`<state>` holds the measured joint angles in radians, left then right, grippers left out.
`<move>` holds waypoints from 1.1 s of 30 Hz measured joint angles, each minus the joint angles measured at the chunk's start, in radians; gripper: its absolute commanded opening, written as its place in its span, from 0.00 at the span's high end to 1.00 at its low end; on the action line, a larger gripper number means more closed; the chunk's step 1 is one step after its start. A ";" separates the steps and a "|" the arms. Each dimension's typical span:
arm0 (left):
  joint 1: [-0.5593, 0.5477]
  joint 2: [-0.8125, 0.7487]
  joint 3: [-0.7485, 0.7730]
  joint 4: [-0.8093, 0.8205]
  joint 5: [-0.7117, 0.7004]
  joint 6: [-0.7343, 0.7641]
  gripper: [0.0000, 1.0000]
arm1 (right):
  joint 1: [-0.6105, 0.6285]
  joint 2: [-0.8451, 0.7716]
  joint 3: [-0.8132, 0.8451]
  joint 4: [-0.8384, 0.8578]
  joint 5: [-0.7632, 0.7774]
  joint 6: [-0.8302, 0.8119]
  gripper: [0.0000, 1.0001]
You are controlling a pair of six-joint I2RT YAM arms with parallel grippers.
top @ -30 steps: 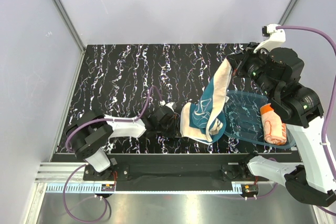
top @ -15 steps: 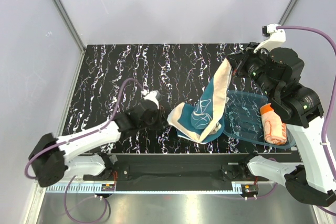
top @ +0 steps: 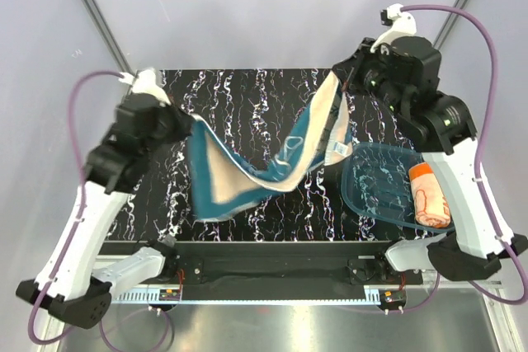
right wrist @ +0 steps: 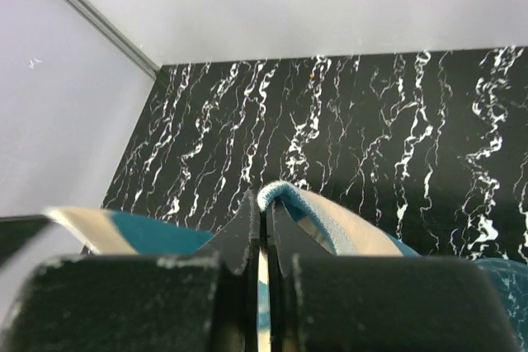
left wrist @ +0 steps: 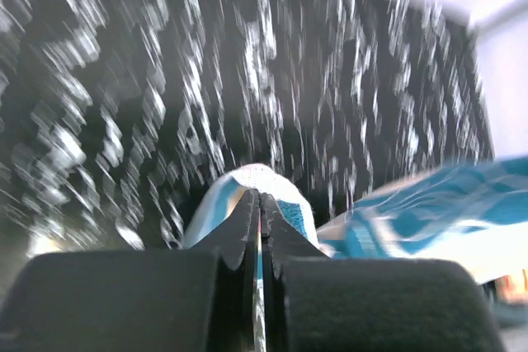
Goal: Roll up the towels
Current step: Flatten the towel
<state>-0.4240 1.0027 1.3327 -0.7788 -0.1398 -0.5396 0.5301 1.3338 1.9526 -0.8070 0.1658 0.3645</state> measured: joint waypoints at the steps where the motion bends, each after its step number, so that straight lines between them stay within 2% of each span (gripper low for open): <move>1: 0.024 -0.002 0.062 -0.024 -0.018 0.025 1.00 | 0.000 0.009 -0.003 -0.004 -0.004 0.003 1.00; 6: 0.060 -0.047 0.250 -0.150 -0.122 0.111 1.00 | 0.000 -0.047 -0.098 0.019 -0.038 0.021 1.00; 14: 0.065 -0.228 0.298 -0.336 -0.287 0.148 1.00 | 0.000 -0.382 -0.381 0.053 -0.142 0.050 1.00; 18: 0.066 -0.248 0.391 -0.406 -0.354 0.167 1.00 | 0.000 -0.447 -0.359 -0.015 -0.121 0.060 1.00; 22: 0.066 -0.218 0.445 -0.429 -0.393 0.189 1.00 | -0.001 -0.322 -0.241 -0.092 -0.095 0.068 1.00; 27: 0.100 -0.097 0.357 -0.402 -0.416 0.203 1.00 | -0.058 -0.062 -0.277 -0.070 -0.161 0.094 1.00; 33: 0.438 0.216 0.137 -0.227 -0.211 0.231 1.00 | -0.203 0.286 -0.349 0.003 -0.273 0.129 1.00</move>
<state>0.0135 1.2190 1.4693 -1.0061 -0.3508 -0.3084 0.3275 1.6199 1.6039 -0.8036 -0.1074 0.4934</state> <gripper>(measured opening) 0.012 0.019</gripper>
